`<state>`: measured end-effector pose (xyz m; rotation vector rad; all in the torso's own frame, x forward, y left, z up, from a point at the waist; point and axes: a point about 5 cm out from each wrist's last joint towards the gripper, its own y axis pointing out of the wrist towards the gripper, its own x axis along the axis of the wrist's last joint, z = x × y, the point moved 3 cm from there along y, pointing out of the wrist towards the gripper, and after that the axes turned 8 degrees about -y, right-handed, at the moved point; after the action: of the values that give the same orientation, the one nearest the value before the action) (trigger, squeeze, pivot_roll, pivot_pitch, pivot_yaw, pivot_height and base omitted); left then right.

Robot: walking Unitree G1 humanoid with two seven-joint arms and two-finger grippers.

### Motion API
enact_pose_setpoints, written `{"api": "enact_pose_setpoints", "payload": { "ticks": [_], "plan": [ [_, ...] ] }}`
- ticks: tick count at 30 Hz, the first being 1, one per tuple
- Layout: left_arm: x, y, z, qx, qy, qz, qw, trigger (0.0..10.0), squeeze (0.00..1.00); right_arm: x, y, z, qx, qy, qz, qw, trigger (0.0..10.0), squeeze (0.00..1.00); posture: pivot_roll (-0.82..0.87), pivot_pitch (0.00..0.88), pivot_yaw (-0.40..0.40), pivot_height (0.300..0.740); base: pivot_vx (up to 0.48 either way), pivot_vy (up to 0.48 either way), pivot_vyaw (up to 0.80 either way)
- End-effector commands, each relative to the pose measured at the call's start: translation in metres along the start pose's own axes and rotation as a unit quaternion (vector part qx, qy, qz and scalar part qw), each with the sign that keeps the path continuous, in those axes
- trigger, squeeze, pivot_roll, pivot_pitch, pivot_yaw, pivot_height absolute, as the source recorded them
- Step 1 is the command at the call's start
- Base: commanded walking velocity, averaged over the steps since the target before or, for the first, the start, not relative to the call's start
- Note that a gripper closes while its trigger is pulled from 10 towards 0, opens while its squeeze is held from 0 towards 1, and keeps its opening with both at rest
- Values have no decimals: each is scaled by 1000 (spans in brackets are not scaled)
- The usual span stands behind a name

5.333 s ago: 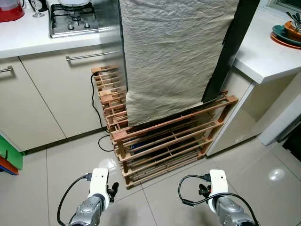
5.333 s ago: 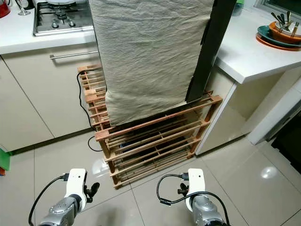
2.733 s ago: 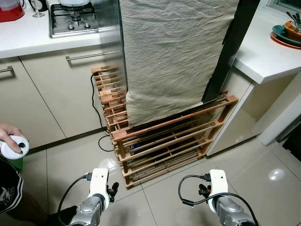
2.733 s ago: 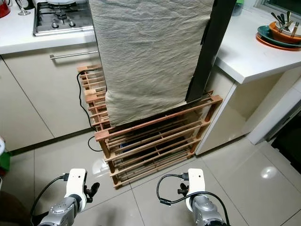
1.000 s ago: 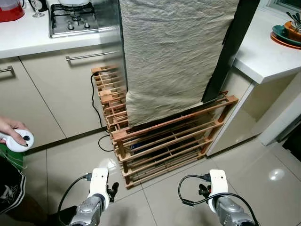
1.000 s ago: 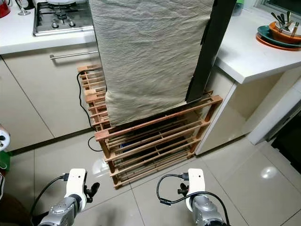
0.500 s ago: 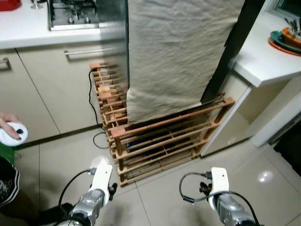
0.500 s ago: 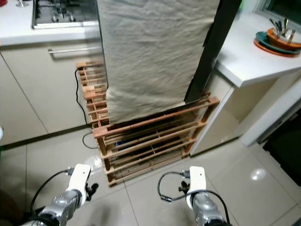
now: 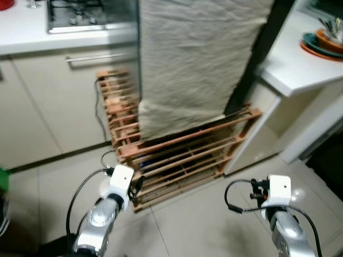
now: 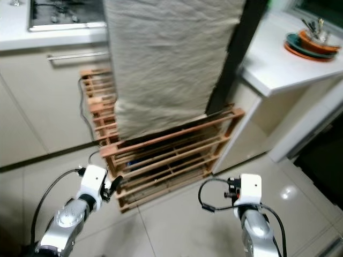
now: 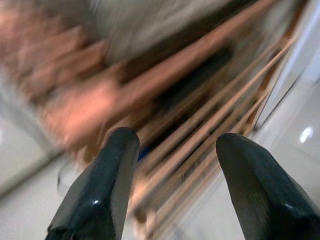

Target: Clothes washing

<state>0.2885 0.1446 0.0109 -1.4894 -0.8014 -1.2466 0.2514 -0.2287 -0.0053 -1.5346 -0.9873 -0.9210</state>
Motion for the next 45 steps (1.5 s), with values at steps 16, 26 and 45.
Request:
{"api": "enact_pose_setpoints", "payload": {
  "ticks": [16,26,45],
  "plan": [
    [110,2,-15,3,-82,-138,987,10000,0,108,-34,11,-90,-29,-129,987,10000,0,-217,0,45,740,0,0,-776],
    [132,-7,-14,-10,-44,-145,988,10000,1000,138,-43,16,-52,9,-159,986,10000,1000,-191,0,11,740,0,0,-800],
    [159,-14,-16,0,-47,-163,986,10000,1000,152,-41,12,-81,6,-173,982,10000,1000,-133,0,9,740,0,0,-800]
  ]
}}
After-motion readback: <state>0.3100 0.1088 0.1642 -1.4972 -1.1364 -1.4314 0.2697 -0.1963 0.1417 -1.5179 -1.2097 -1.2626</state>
